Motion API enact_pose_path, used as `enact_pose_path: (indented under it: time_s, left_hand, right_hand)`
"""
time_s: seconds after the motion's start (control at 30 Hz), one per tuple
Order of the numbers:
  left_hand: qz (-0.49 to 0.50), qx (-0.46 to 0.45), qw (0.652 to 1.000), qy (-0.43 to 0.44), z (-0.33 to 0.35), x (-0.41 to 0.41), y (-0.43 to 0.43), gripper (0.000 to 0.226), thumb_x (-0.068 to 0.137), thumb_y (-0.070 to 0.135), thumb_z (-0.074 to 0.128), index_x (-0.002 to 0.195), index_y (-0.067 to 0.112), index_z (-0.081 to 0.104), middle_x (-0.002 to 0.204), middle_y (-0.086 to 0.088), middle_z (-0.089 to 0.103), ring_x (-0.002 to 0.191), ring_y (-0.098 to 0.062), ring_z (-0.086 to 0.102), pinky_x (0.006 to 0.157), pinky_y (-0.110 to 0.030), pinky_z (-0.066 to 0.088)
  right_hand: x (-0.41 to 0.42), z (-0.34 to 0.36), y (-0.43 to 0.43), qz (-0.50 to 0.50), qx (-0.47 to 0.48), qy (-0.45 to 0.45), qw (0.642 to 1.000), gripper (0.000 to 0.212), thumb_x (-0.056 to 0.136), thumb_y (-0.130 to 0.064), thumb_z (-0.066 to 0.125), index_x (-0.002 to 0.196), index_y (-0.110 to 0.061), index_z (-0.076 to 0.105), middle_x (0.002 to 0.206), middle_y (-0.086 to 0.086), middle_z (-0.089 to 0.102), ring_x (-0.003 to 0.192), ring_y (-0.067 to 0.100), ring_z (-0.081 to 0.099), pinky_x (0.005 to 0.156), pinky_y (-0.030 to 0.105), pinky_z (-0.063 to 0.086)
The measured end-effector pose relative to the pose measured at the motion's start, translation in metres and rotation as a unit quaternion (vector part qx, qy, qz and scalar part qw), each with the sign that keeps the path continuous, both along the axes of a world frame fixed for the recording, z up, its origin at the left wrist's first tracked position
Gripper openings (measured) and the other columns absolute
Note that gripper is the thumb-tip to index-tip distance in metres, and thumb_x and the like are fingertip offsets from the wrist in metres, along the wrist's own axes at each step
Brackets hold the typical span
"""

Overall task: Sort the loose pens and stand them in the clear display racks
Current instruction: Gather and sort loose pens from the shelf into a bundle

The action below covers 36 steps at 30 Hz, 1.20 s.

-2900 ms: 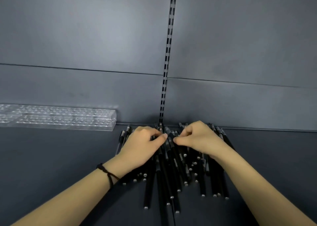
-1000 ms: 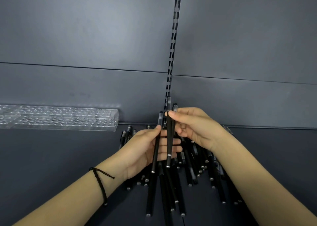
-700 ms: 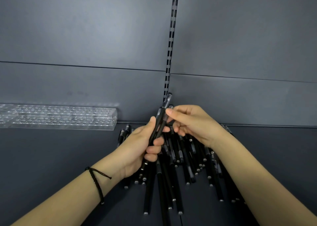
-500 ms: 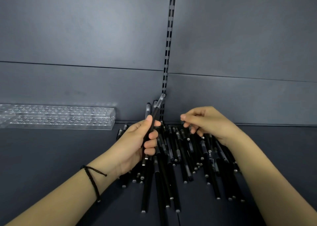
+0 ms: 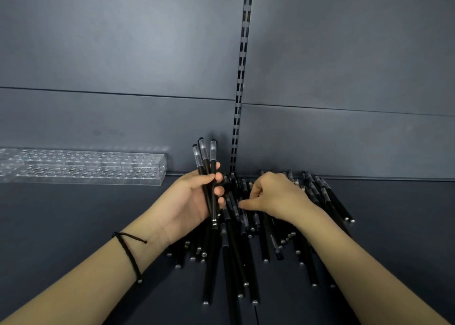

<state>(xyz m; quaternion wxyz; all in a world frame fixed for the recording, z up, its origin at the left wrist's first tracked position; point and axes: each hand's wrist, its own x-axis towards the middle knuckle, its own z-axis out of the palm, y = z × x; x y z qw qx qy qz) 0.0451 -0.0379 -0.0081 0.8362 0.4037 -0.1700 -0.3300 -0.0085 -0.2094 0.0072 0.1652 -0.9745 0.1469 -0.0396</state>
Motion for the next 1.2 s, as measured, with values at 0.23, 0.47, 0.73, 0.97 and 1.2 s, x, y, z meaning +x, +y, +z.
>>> enact_pose_path:
  time_s: [0.23,0.47,0.73,0.97,1.2]
  left_hand:
    - [0.038,0.048,0.997,0.040,0.001,0.002,0.003,0.022,0.096,0.035,0.052,0.102,0.016,0.059,0.061,0.007,0.036,0.043,-0.006,0.027,0.039,-0.017,0.027]
    - [0.079,0.066,0.994,0.030,0.003,-0.001,0.002,0.020,0.092,0.034,0.057,0.089,0.014,0.057,0.056,0.006,0.038,0.040,-0.006,0.030,0.036,-0.016,0.028]
    - [0.096,0.064,0.993,0.033,0.000,0.000,0.000,0.017,0.098,0.024,0.053,0.094,0.010,0.062,0.083,-0.006,0.074,0.061,-0.013,0.067,0.050,-0.022,0.053]
    - [0.097,0.040,0.994,0.020,0.000,0.000,-0.001,0.020,0.099,0.022,0.050,0.101,0.008,0.065,0.104,-0.012,0.075,0.088,-0.017,0.074,0.077,-0.027,0.060]
    - [0.115,-0.001,0.993,0.010,0.002,-0.001,-0.001,0.022,0.098,0.029,0.051,0.105,0.011,0.063,0.083,-0.002,0.072,0.085,-0.017,0.074,0.072,-0.033,0.062]
  right_hand:
    - [0.001,0.003,0.002,-0.029,-0.054,0.079,0.995,0.044,0.076,-0.062,0.069,0.092,-0.021,0.070,0.095,-0.006,0.069,0.090,0.014,0.064,0.077,0.033,0.051]
    - [0.001,0.000,-0.009,-0.016,0.070,0.036,0.997,0.028,0.081,-0.036,0.074,0.094,-0.011,0.074,0.088,-0.008,0.069,0.088,0.011,0.064,0.090,0.037,0.054]
    - [0.000,0.003,-0.009,0.007,0.355,-0.138,0.925,0.013,0.088,-0.022,0.070,0.090,-0.009,0.072,0.046,-0.007,0.055,0.041,0.003,0.049,0.042,0.014,0.032]
    - [-0.011,0.008,0.019,0.132,0.451,-0.106,0.876,0.011,0.089,-0.019,0.068,0.089,-0.009,0.073,0.048,-0.007,0.053,0.043,0.003,0.044,0.040,0.016,0.030]
    - [-0.012,-0.001,0.034,0.137,0.421,-0.092,0.892,0.012,0.086,-0.026,0.072,0.088,-0.014,0.076,0.053,-0.001,0.055,0.046,0.005,0.046,0.042,0.017,0.032]
